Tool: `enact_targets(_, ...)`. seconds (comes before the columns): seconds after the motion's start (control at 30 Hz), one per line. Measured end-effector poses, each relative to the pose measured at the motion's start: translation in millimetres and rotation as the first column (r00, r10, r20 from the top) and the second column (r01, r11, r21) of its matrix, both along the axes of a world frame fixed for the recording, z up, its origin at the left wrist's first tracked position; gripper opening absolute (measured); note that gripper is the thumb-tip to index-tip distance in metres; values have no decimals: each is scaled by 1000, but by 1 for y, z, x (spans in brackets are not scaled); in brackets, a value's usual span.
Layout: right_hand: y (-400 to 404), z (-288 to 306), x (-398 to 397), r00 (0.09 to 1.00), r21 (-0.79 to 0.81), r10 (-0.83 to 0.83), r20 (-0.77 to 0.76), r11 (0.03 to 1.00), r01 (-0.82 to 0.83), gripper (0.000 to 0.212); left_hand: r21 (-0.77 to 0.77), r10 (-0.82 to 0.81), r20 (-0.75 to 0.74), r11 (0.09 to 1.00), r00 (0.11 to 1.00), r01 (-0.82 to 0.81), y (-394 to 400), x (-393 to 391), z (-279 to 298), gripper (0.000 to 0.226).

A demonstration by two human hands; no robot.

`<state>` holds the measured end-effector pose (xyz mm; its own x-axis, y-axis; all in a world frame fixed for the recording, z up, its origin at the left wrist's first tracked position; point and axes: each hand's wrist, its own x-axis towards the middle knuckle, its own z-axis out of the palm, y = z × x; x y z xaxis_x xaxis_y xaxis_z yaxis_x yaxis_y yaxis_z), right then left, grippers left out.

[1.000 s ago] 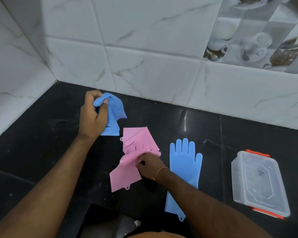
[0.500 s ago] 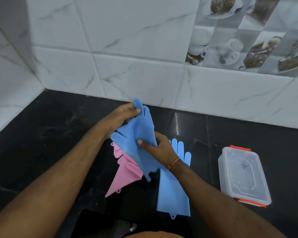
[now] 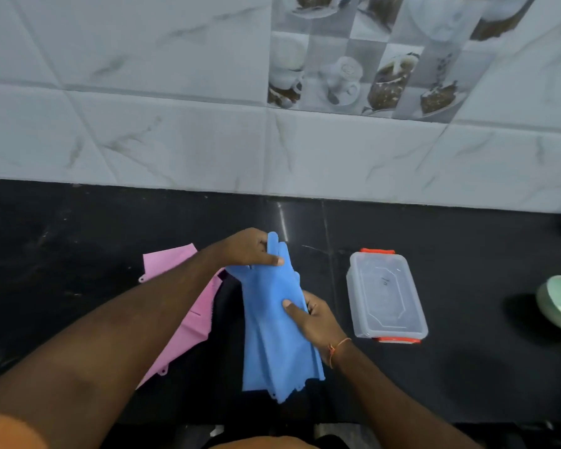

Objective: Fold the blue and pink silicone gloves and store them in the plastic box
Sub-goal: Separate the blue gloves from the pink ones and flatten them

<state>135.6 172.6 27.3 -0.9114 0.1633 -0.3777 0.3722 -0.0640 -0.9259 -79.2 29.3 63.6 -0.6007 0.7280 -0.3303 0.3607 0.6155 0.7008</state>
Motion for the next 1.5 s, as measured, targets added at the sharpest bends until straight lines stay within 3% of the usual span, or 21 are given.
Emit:
enact_targets(0.13,22,-14,20,994,15,-93,58,996,92,23,73,82,-49,994,995,-78,50,4,-14,52)
enact_targets(0.27,41,-27,27,964,199,-241,116,956,215,13,123,149,-34,982,988,-144,89,8,-26,47)
enact_targets(0.37,49,-38,30,944,404,-278,177,895,188,20,118,149,52,981,987,-155,103,16,-38,31)
enact_targets(0.43,49,-45,32,931,540,-290,222,832,131,32,95,144,87,984,986,-152,101,24,-47,61)
enact_targets(0.5,48,-52,35,911,595,-328,249,794,123,38,78,158,6,984,987,-158,92,31,-57,69)
enact_targets(0.6,48,-57,41,905,639,-347,245,760,118,32,61,203,-175,979,963,-195,68,46,-78,65)
enact_targets(0.7,47,-58,46,913,577,-374,162,786,220,26,18,142,-404,989,904,-147,35,72,-103,63)
enact_targets(0.77,45,-57,47,921,690,-377,101,693,208,33,-56,81,-505,990,860,-126,15,90,-118,65)
enact_targets(0.83,39,-56,49,936,794,-346,63,586,163,48,-109,67,-557,982,828,-153,0,104,-130,68)
enact_targets(0.9,30,-55,53,961,814,-275,-11,556,169,55,-114,77,-583,978,809,-175,-9,114,-137,71)
enact_targets(1.03,21,-62,45,989,857,-33,-145,495,142,44,-95,113,-614,972,781,-214,-4,115,-143,72)
enact_targets(1.1,26,-65,28,993,882,44,-106,466,74,43,-111,95,-636,971,766,-213,3,110,-144,72)
enact_targets(1.33,69,-82,-49,968,956,201,147,221,-191,58,-125,86,-630,969,772,-211,24,97,-148,72)
enact_targets(1.5,71,-103,-70,957,961,228,180,167,-220,61,-100,138,-637,961,759,-259,27,99,-159,72)
